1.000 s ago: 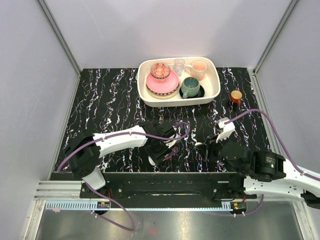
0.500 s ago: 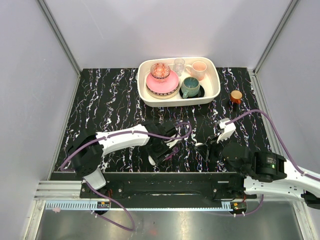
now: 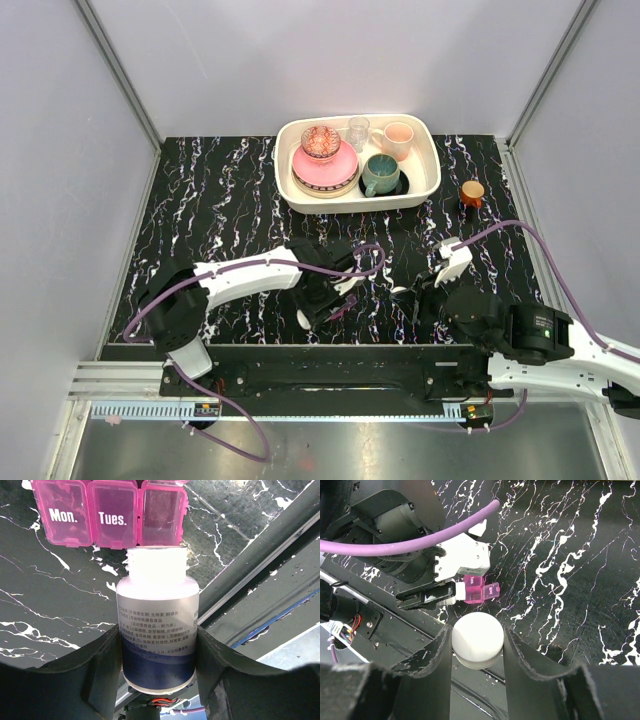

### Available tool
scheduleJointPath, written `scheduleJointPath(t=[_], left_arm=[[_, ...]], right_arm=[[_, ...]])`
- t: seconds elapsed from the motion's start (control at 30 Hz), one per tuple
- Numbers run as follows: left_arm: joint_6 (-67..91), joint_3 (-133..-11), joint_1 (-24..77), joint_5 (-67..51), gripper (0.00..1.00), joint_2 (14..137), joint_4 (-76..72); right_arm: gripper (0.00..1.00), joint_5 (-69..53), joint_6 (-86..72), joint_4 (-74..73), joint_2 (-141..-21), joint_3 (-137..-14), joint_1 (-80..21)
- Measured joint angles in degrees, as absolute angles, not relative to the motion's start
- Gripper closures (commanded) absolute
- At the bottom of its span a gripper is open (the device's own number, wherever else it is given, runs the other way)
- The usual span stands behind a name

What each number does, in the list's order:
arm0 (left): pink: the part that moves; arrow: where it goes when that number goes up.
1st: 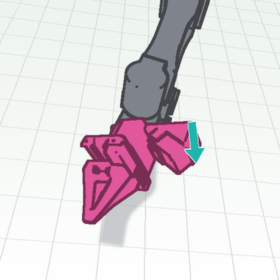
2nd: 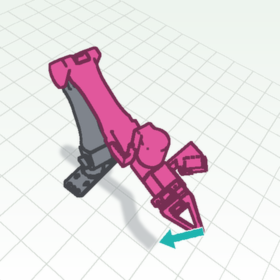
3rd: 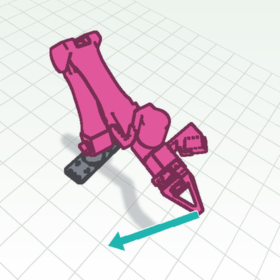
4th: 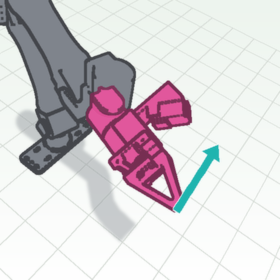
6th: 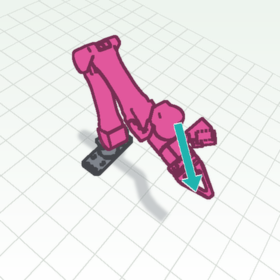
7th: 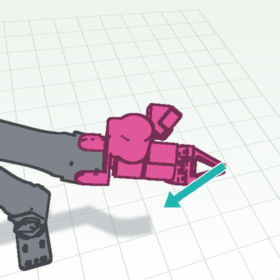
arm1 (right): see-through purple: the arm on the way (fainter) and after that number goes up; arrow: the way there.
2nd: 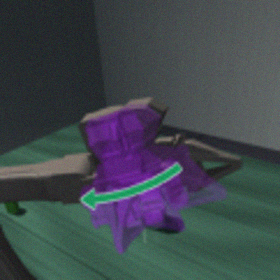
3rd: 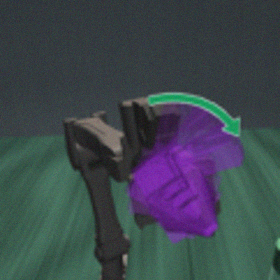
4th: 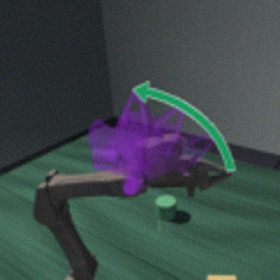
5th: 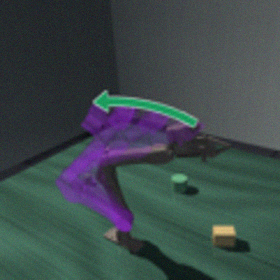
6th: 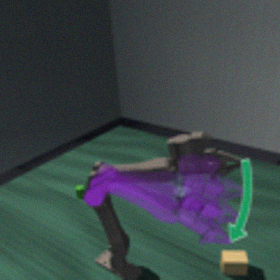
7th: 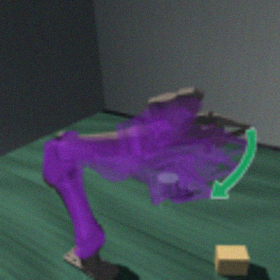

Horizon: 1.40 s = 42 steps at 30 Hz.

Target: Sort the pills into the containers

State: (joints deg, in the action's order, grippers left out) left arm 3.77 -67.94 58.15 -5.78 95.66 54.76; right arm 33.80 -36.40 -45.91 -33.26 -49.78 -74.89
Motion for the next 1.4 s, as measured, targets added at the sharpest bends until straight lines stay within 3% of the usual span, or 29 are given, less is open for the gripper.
scheduleJointPath(t=[1.4], left_arm=[[1.5, -73.9, 58.2, -4.4, 1.0, 100.4, 60.3]], right_arm=[[1.0, 33.8, -37.0, -46.5, -31.3, -49.0, -74.9]])
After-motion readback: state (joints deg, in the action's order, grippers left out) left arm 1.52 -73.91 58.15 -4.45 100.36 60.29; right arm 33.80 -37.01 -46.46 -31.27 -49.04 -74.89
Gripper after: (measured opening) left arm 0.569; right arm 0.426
